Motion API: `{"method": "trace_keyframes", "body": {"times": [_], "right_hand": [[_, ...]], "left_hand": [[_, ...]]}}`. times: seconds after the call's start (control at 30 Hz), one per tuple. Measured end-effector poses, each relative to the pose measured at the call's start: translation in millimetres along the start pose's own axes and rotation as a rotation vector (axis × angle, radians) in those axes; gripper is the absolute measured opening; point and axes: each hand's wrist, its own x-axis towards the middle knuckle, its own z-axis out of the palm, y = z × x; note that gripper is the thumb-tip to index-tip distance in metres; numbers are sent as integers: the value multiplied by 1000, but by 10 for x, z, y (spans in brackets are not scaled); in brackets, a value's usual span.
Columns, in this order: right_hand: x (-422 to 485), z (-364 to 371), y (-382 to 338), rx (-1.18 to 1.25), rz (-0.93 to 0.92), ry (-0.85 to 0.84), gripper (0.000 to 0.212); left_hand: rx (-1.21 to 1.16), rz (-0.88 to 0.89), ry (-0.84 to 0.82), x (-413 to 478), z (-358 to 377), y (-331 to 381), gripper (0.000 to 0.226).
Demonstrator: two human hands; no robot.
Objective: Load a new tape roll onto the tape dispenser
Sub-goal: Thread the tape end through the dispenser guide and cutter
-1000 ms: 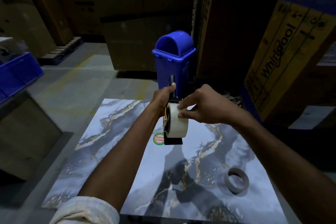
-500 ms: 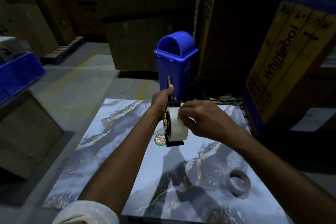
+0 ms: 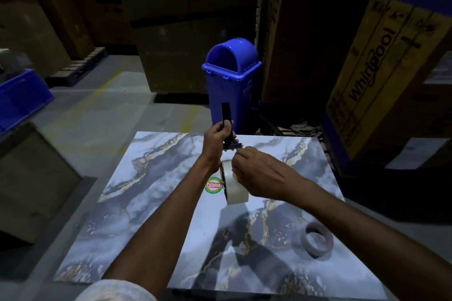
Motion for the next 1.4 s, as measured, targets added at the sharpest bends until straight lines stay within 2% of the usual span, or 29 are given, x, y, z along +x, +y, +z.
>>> {"method": "trace_keyframes", "body": {"times": [0.1, 0.2, 0.3, 0.4, 0.5, 0.67, 0.73, 0.8, 0.9, 1.07, 1.2, 1.27, 1.37, 1.4], "right_hand": [[41, -9, 22, 101, 75, -2, 15], [55, 47, 64, 233, 263, 50, 15], [66, 109, 144, 421, 464, 93, 25], [94, 163, 166, 562, 529, 93, 25], [105, 268, 190, 556, 592, 94, 22], [61, 550, 213, 481, 634, 213, 25], [37, 681, 240, 432, 629, 253, 22], [-11, 807, 289, 380, 624, 265, 18], [-90, 949, 355, 356, 618, 265, 8], [-147, 1080, 326, 278, 625, 248, 10], [-161, 1154, 249, 274, 680, 231, 14], [-176, 1176, 252, 290, 695, 226, 16], [-221, 1184, 320, 274, 670, 192, 17], [-236, 1184, 339, 268, 661, 184, 15]], "left_hand": [[6, 80, -47, -35, 21, -13, 25], [-3, 148, -46, -45, -15, -1, 22], [-72, 156, -60, -66, -65, -3, 27], [-110, 151, -79, -101, -42, -28, 30], [-130, 176, -93, -110, 13, -18, 28], [-16, 231, -107, -65, 3, -17, 31], [3, 269, -155, -67, -20, -57, 44], [72, 278, -198, -84, -66, -100, 54], [253, 286, -276, -100, -165, -150, 51], [462, 149, -465, -119, -282, -88, 44], [464, -53, -574, -152, -343, -13, 37], [433, -132, -617, -198, -366, 27, 46], [390, -189, -597, -250, -377, 59, 71], [382, -214, -579, -260, -370, 57, 64]]}}
